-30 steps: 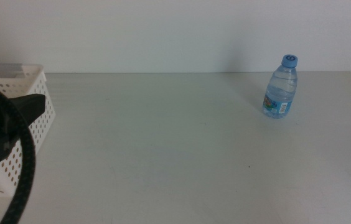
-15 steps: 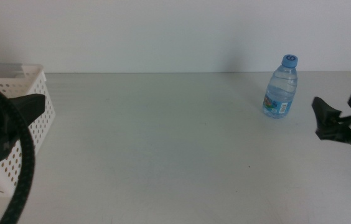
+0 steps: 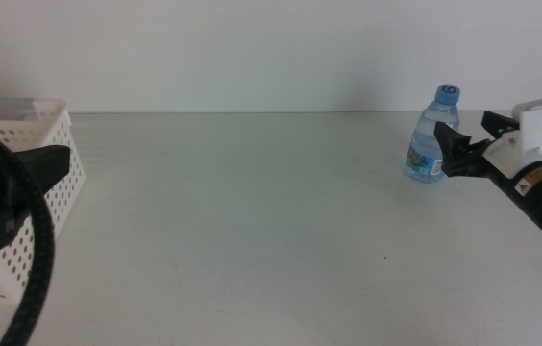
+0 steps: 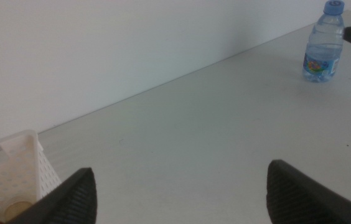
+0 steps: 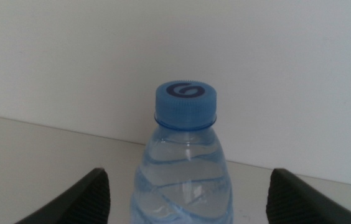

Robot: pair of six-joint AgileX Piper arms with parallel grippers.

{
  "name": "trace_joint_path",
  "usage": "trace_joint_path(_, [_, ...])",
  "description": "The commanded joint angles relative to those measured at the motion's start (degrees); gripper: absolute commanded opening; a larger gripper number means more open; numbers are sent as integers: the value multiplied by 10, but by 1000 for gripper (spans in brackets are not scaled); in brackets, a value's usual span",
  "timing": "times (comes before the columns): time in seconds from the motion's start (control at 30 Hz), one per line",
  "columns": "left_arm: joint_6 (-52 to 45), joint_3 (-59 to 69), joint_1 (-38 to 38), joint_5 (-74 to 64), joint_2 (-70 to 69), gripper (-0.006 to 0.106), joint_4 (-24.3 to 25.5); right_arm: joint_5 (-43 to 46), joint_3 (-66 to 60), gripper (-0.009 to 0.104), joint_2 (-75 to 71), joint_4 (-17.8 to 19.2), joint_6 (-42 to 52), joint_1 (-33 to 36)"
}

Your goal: Use arms to grab the bottles and put them into the dustbin to the left of the table.

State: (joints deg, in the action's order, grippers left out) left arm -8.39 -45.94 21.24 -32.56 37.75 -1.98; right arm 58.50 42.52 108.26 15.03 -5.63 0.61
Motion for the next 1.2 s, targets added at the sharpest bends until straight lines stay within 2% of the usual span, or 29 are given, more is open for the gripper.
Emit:
trace_joint_path(0.0, [8,-16,4,44,0,94,-2,28,43,64,-2,3,7,5])
trace_joint_path(0.37, [8,-16,4,44,0,94,-2,-52,182,62,97,-7,14,24])
trace_joint_path(0.4, [8,-16,4,44,0,94,-2,-61,188,58,101,-9,16,24])
trace_joint_path(0.47, [8,-16,4,44,0,94,-2,-82,194,41,103,-8,24,25])
trace_joint_path(0.57, [8,-16,4,44,0,94,-2,-96,194,-1,96,-3,19,38])
trace_joint_path(0.67, [8,-16,4,44,0,94,-2,-96,204,-1,85,20,-15,67])
trace_joint_path(0.83, [8,-16,4,43,0,94,-2,-98,270,-1,83,137,-123,147])
trace_joint_path(0.87, [8,-16,4,43,0,94,-2,-98,284,-1,87,147,-135,167])
trace_joint_path(0.93, [8,-16,4,43,0,94,-2,-101,320,-1,104,155,-146,203])
trace_joint_path(1.17, [8,-16,4,43,0,94,-2,-149,416,-1,172,146,-136,283])
